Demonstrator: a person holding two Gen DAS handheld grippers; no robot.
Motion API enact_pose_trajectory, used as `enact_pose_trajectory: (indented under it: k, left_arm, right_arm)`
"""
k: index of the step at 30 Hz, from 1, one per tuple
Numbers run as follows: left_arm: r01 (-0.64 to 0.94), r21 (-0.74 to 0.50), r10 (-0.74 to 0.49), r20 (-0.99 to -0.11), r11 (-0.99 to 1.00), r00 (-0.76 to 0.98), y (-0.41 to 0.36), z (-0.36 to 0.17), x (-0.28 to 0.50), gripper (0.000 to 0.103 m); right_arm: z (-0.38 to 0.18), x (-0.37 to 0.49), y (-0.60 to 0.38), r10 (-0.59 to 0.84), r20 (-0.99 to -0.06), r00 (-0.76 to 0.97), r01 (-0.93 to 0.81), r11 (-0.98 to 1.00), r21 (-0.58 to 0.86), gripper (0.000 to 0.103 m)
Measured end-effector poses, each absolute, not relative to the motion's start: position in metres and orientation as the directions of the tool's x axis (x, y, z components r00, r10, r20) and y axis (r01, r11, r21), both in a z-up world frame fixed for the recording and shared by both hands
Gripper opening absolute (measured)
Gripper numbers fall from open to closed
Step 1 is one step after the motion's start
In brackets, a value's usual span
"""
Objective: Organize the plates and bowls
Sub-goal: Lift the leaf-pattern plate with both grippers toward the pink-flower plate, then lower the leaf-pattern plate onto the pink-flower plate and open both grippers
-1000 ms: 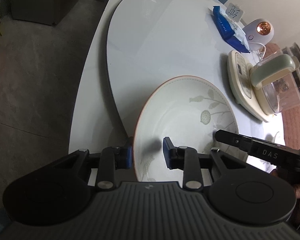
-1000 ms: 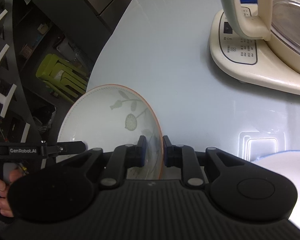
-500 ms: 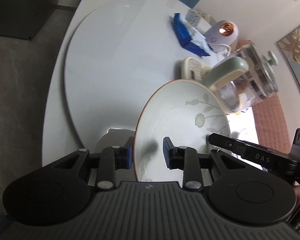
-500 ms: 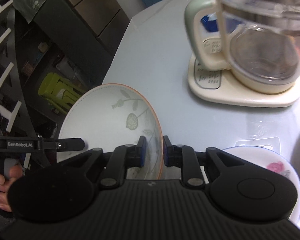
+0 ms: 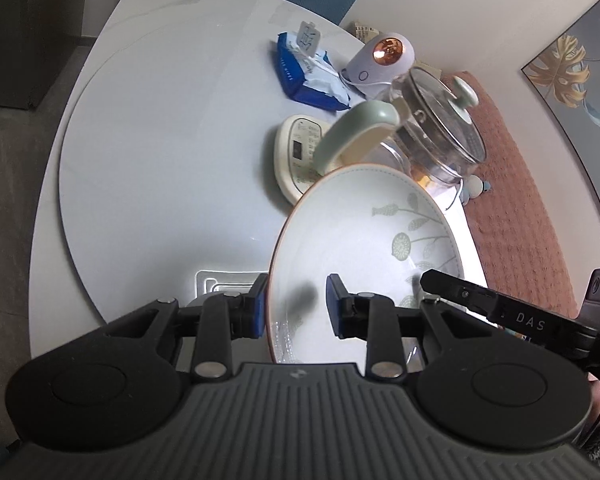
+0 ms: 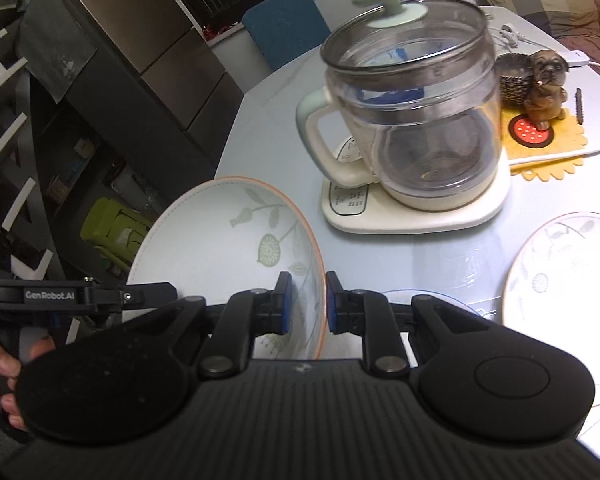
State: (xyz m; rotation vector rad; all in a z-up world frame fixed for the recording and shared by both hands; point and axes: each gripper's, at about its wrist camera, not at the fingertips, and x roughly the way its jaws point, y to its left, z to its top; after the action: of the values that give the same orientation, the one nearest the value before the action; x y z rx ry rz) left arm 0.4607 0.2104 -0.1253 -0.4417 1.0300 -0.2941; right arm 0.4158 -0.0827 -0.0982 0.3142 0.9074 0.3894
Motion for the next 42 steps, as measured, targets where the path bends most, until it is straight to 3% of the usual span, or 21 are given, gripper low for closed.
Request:
enact_pose_trajectory:
  k: [13, 22, 42]
  left_arm:
    - [-0.024, -0.437, -0.400, -0.843, 0.899, 0.359, 0.136, -0.184, 0.452, 0.034]
    - [0.002, -0.335, -0.320, -0.897, 0.942, 0.304, 0.090, -0.209, 0.456, 0.034]
    - [-0.080, -0.228, -0.206, -0.953, 0.970, 0.222, 0.075, -0.221, 0.458, 0.035]
  right_arm:
    - [-0.137, 0.393, -0.147, 0.434, -0.751, 0.498, -0.156, 0.896, 0.415, 0.021]
    - [-0.174, 0.386, -0.178, 0.437, -0.785, 0.439, -0.122, 0.895, 0.430, 0.021]
    - [-0.195, 0.400, -0.180, 0.473, -0.788, 0.395, -0.180, 0.881, 0.438, 0.021]
